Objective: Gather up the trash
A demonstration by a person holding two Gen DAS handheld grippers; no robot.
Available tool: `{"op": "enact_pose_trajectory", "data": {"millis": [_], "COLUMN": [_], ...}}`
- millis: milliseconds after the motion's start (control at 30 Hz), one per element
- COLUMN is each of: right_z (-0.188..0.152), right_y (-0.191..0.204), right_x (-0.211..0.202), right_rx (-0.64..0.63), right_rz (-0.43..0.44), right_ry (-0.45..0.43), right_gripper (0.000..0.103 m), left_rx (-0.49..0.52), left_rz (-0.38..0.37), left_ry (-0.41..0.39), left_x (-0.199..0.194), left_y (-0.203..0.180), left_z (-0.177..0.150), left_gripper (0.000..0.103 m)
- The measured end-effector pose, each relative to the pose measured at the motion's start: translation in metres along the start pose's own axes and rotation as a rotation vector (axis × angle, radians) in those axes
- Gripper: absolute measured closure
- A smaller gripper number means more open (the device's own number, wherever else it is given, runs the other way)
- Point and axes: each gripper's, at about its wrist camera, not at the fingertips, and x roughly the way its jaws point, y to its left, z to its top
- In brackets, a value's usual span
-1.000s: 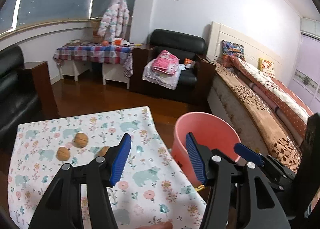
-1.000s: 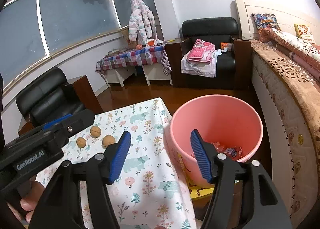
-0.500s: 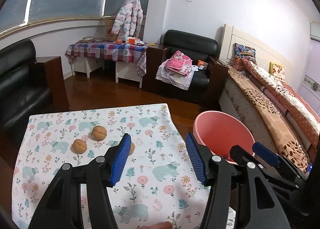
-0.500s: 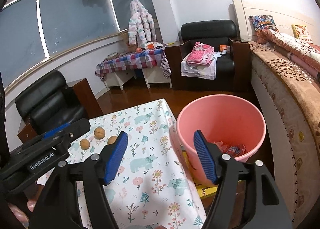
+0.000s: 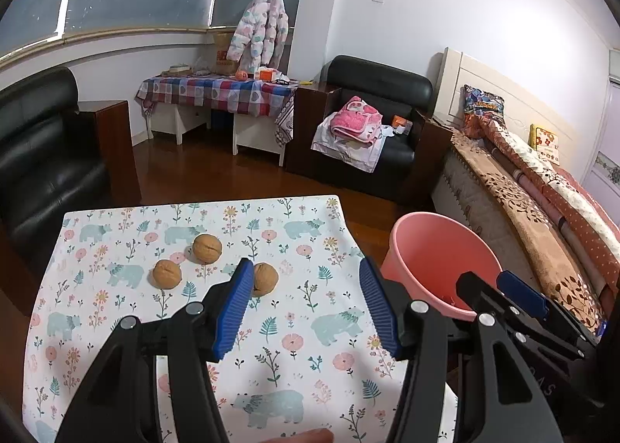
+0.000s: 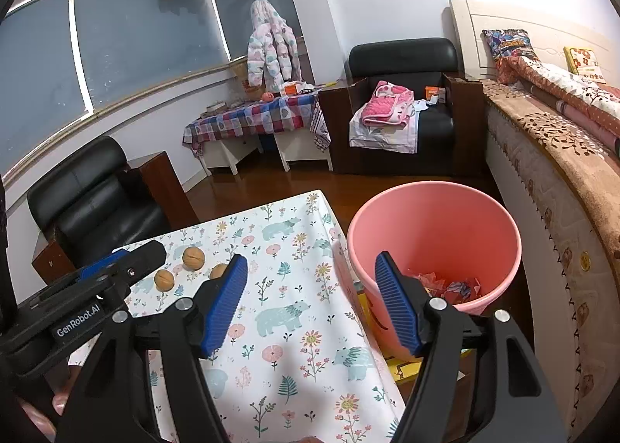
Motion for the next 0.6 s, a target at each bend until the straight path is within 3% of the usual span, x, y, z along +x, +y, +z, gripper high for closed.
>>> {"op": "enact_pose_trajectory", "data": {"millis": [600], "right_z": [0.0], "right_y": [0.016], "right_x": [-0.008], "right_rx": [-0.074], "right_rz": [-0.075], "right_ry": [-0.061], "right_gripper": [0.034], "left_rx": [-0.006], "left_rz": [0.001], "left_ry": [0.01], "left_x": [0.005], "left_y": [0.004], "left_z": [-0.003], "left_gripper": [0.046]}}
